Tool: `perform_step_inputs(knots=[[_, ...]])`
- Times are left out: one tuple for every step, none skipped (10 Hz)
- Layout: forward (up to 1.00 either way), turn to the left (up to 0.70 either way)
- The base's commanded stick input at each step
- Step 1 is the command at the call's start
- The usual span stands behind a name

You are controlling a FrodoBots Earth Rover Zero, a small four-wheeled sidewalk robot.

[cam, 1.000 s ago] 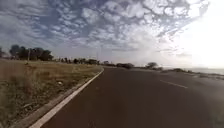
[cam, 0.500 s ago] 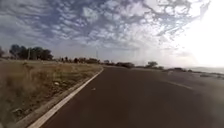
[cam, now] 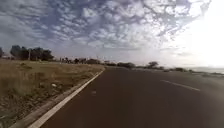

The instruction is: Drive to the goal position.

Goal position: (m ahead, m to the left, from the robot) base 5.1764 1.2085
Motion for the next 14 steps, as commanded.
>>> perform_step_inputs(knots=[[0.45, 0.00], [0.45, 0.00], [0.45, 0.00], [0.45, 0.00], [0.45, 0.00], [0.45, 0.00], [0.45, 0.00], [0.45, 0.00], [0.45, 0.00], [0.45, 0.00], [0.45, 0.00], [0.45, 0.00], [0.45, 0.00], [0.45, 0.00]])
